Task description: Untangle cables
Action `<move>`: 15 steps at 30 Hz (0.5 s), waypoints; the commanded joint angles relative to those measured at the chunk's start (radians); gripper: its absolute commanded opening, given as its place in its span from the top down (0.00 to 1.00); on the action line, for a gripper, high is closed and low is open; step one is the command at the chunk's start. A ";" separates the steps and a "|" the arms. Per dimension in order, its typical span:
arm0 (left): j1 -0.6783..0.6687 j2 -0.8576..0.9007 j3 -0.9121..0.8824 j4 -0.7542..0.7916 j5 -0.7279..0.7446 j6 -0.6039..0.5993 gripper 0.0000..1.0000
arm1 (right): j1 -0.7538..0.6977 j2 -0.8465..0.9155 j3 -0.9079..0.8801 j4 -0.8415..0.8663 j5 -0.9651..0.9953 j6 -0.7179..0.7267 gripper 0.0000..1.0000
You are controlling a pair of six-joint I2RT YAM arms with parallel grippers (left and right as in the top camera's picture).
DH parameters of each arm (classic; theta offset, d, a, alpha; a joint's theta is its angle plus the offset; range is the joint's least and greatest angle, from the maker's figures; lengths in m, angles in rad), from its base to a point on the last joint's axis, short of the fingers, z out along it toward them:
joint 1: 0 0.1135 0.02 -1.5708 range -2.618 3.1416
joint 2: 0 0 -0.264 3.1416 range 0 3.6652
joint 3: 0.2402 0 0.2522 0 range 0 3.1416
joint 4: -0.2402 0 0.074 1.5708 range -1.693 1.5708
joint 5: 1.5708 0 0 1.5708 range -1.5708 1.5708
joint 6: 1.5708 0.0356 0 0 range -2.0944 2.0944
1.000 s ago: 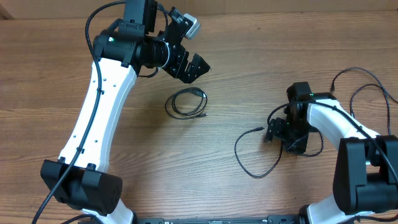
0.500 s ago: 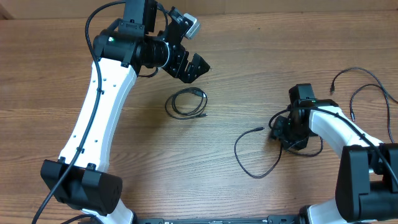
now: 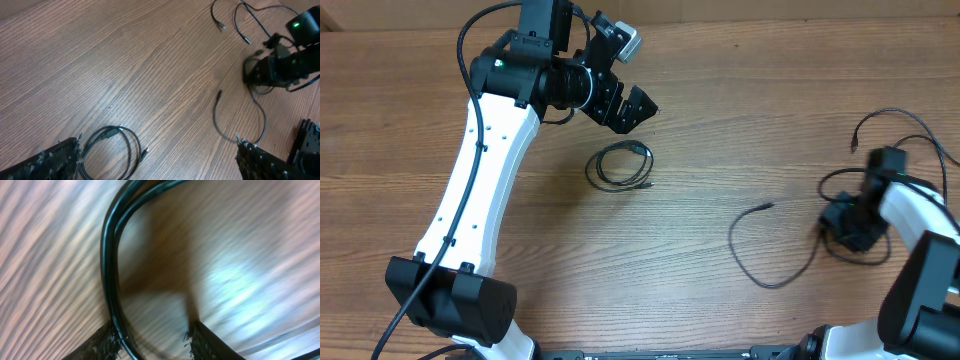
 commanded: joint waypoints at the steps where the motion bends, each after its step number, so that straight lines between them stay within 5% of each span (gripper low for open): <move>1: 0.003 0.014 0.008 0.001 -0.003 -0.003 0.00 | -0.136 0.064 -0.065 0.021 0.064 -0.045 0.54; 8: 0.003 0.014 0.008 0.001 -0.003 -0.003 0.00 | -0.422 0.064 -0.061 0.072 -0.080 -0.044 0.49; 15: 0.003 0.014 0.008 0.001 -0.003 -0.003 0.00 | -0.433 0.042 0.054 0.032 -0.266 -0.123 0.18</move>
